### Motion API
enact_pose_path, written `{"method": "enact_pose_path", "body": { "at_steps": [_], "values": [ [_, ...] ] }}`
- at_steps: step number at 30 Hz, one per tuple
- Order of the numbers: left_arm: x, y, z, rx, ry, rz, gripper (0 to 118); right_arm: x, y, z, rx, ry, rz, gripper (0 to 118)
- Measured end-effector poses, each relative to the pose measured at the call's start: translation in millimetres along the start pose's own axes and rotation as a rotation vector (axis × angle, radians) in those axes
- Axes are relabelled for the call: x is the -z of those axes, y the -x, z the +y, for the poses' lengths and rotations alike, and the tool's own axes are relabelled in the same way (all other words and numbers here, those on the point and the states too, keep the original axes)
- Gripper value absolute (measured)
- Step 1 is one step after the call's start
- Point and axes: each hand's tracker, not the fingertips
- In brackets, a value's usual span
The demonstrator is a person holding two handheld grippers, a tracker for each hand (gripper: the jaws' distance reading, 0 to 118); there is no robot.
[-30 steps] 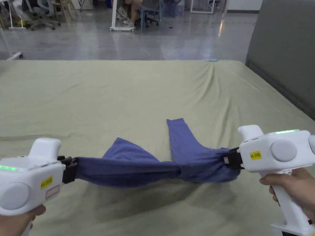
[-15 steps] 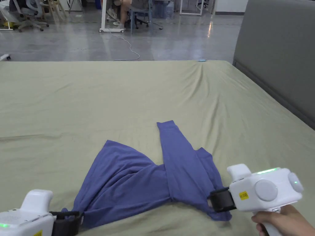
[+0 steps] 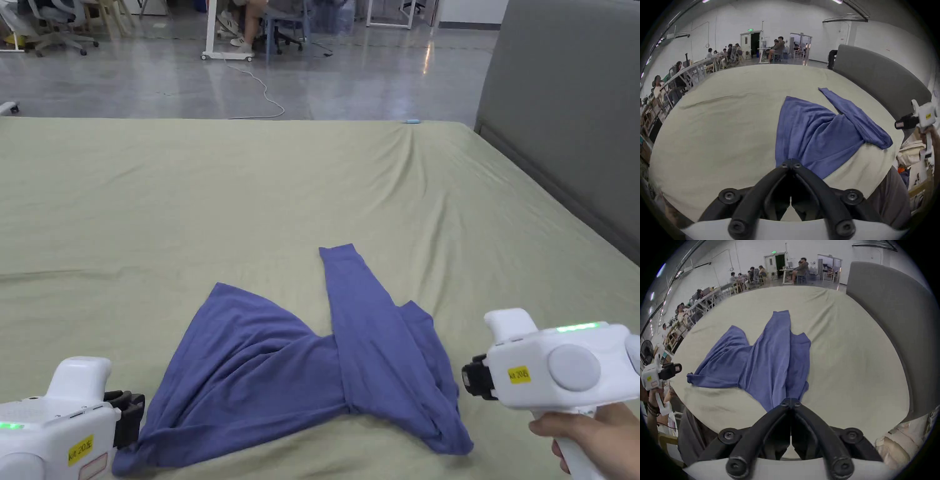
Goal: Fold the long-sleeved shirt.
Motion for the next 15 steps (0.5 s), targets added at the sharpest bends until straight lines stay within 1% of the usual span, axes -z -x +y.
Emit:
{"method": "enact_pose_path", "body": {
  "at_steps": [1, 4, 7, 9, 10, 11, 13, 14, 15],
  "values": [
    [1, -1, 3, 0.004, 0.001, 0.001, 0, 7, 1, 13, -0.011, -0.014, 0.008, 0],
    [6, -3, 14, -0.006, -0.001, -0.023, 0, 23, 15, 81, -0.046, -0.065, 0.032, 0],
    [13, -4, 22, -0.011, -0.001, -0.037, 0, 68, 30, 154, -0.071, -0.08, 0.035, 0],
    [16, -5, 25, -0.017, -0.003, -0.041, 0, 109, 38, 198, -0.082, -0.05, 0.043, 0],
    [19, -4, 26, -0.029, -0.003, -0.052, 0, 131, 43, 217, -0.088, -0.035, 0.04, 2],
    [20, -2, 26, -0.049, -0.006, -0.059, 0, 152, 46, 234, -0.081, -0.02, 0.034, 22],
    [22, 2, 26, -0.093, -0.009, -0.076, 0, 194, 48, 257, -0.041, 0.046, 0.047, 87],
    [25, 4, 25, -0.126, 0.007, -0.09, 0, 217, 49, 267, -0.018, 0.097, 0.049, 88],
    [28, 8, 25, -0.155, 0.02, -0.108, 0, 236, 50, 276, -0.007, 0.136, 0.043, 84]
  ]
}}
